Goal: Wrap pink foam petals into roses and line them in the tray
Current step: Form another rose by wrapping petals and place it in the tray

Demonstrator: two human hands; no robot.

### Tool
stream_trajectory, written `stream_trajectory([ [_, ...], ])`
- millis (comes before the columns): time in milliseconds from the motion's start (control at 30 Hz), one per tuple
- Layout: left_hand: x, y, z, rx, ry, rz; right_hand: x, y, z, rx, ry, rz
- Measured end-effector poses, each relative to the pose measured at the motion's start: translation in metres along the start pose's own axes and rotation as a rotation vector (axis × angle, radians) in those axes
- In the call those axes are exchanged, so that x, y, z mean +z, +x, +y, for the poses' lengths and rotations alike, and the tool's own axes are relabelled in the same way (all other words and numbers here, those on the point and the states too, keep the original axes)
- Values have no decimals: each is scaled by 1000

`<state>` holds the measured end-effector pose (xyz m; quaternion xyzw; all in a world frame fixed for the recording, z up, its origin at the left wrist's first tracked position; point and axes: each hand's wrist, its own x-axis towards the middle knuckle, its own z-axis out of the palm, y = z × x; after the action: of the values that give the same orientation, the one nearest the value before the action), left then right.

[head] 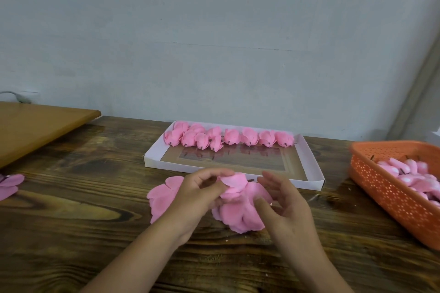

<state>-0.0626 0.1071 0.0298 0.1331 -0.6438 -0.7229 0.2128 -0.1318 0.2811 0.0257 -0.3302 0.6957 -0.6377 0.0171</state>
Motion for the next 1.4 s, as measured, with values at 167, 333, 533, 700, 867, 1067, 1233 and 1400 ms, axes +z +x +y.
stream_trajectory([
  [167, 1, -1, 0, -32, -51, -6, 3, -3, -2, -97, -158, 10],
  [333, 5, -3, 1, -34, -26, -13, 6, -5, -5, -173, -177, 56],
  [533, 5, -5, 0, -21, 89, 12, 12, -9, -5, -141, -102, 68],
  [700, 8, -6, 1, -7, 148, -5, 14, -10, -5, -107, -21, 117],
  [867, 10, -10, 3, 42, 232, -18, 18, -12, -7, -125, 5, 39],
  [1067, 11, -11, 5, 18, 220, -32, 16, -12, -10, -226, -76, -37],
  [1233, 11, -11, 4, -39, 179, -55, 11, -7, -1, -225, -204, 47],
  [1400, 8, -12, 5, -79, 67, -117, 6, -2, -4, -84, 39, -111],
])
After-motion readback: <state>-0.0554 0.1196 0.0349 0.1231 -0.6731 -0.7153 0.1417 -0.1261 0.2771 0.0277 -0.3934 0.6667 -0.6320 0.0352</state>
